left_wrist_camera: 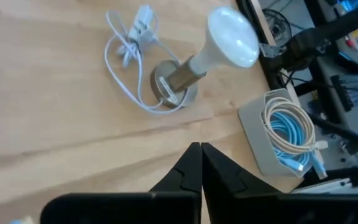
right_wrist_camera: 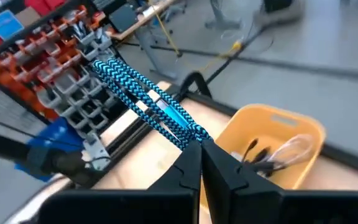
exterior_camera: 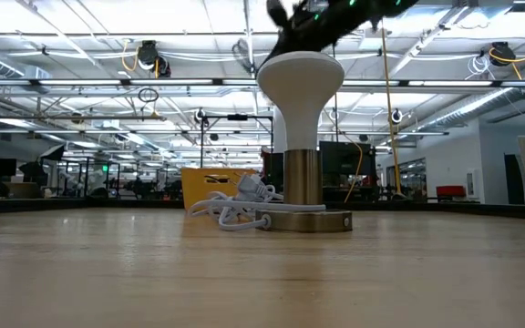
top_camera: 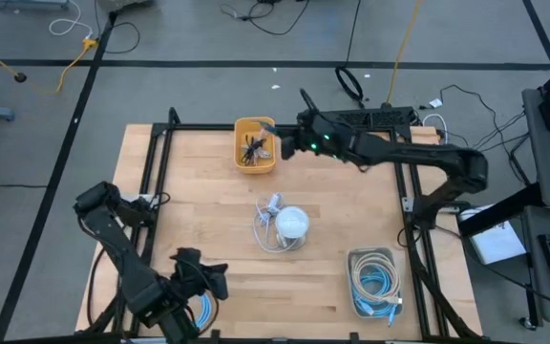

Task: Pick & Place USB Port
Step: Put the blue charger cable into the yellow bin

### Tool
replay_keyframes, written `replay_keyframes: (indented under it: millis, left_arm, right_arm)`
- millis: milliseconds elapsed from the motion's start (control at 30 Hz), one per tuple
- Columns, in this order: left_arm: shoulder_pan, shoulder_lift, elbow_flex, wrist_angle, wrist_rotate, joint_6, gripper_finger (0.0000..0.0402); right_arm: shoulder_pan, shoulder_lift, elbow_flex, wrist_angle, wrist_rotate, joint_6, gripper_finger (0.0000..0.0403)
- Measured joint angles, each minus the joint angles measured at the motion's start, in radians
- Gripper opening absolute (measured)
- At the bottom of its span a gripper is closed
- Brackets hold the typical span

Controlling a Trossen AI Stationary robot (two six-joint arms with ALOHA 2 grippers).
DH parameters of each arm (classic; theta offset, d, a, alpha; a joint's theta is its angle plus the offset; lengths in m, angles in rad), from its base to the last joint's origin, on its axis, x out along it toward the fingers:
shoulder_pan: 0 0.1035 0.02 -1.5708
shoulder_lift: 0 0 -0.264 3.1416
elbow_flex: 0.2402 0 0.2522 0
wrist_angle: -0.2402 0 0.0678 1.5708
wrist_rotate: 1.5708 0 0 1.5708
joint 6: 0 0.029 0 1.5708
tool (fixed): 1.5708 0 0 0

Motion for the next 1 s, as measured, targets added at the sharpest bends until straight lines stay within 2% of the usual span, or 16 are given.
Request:
replay_keyframes:
  millis: [167, 333, 433, 567, 700, 833, 1000]
  left_arm:
    - [0.011, -0.068, 0.000, -0.093, 0.008, 0.036, 0.0013]
    - [0.036, -0.134, 0.000, -0.144, 0.005, 0.128, 0.0010]
    - [0.051, -0.165, 0.000, -0.143, -0.012, 0.195, 0.0003]
    - [0.072, -0.195, 0.000, -0.143, -0.026, 0.252, 0.0014]
    - [0.088, -0.207, 0.000, -0.139, -0.026, 0.288, 0.0011]
    - [0.091, -0.207, 0.000, -0.137, -0.026, 0.290, 0.0004]
    - [0.104, -0.207, 0.000, -0.137, -0.012, 0.313, 0.0015]
  right_arm:
    - [-0.027, 0.098, 0.000, 0.112, -0.105, 0.212, 0.0000]
    - [-0.024, 0.165, 0.001, 0.214, -0.183, 0.558, 0.0000]
    - [-0.020, 0.195, 0.001, 0.261, -0.176, 0.701, 0.0000]
    - [-0.030, 0.215, 0.000, 0.354, -0.069, 0.907, 0.0000]
    - [-0.078, 0.212, 0.002, 0.342, 0.028, 0.951, 0.0000]
    - [-0.140, 0.219, -0.002, 0.198, 0.026, 0.936, 0.0000]
    - [-0.157, 0.213, 0.002, 0.226, -0.002, 0.886, 0.0000]
